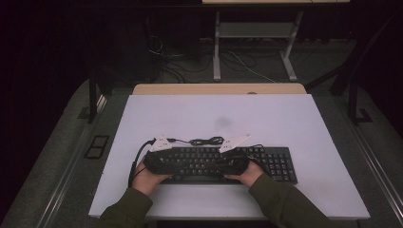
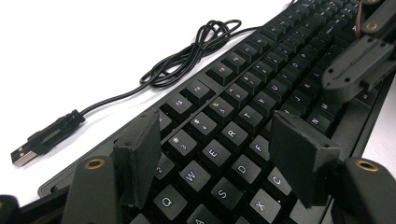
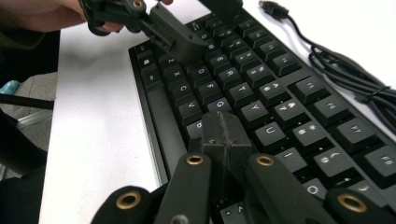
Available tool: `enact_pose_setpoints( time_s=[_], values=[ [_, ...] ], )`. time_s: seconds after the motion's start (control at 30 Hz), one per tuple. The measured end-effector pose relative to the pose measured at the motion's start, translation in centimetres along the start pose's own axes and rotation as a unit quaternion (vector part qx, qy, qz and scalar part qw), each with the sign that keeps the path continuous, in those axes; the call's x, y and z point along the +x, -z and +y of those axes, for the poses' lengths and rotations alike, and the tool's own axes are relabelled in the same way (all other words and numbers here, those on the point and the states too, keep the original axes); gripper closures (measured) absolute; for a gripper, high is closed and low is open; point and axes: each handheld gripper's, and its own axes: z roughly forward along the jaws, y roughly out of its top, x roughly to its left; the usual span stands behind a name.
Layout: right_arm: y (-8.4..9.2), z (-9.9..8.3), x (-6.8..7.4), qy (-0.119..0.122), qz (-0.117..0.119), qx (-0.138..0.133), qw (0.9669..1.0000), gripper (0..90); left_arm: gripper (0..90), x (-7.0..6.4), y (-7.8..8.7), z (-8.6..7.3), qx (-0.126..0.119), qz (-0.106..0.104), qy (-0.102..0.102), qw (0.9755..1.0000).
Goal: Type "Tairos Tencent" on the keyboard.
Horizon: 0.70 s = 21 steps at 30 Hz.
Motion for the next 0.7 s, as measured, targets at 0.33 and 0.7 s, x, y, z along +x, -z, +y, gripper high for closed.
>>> enact_pose_setpoints(
  time_s=[0.33,0.7],
  values=[
    [-0.9,-0.2,0.4,0.003,-0.003,0.020,0.9998,89.3,33.4,0.0,0.0,0.0,-0.001,-0.002,0.000,1.0000],
    [-1.2,-0.3,0.5,0.005,-0.008,0.031,0.9995,89.3,33.4,0.0,0.2,0.0,-0.004,-0.003,0.000,1.0000]
  ],
)
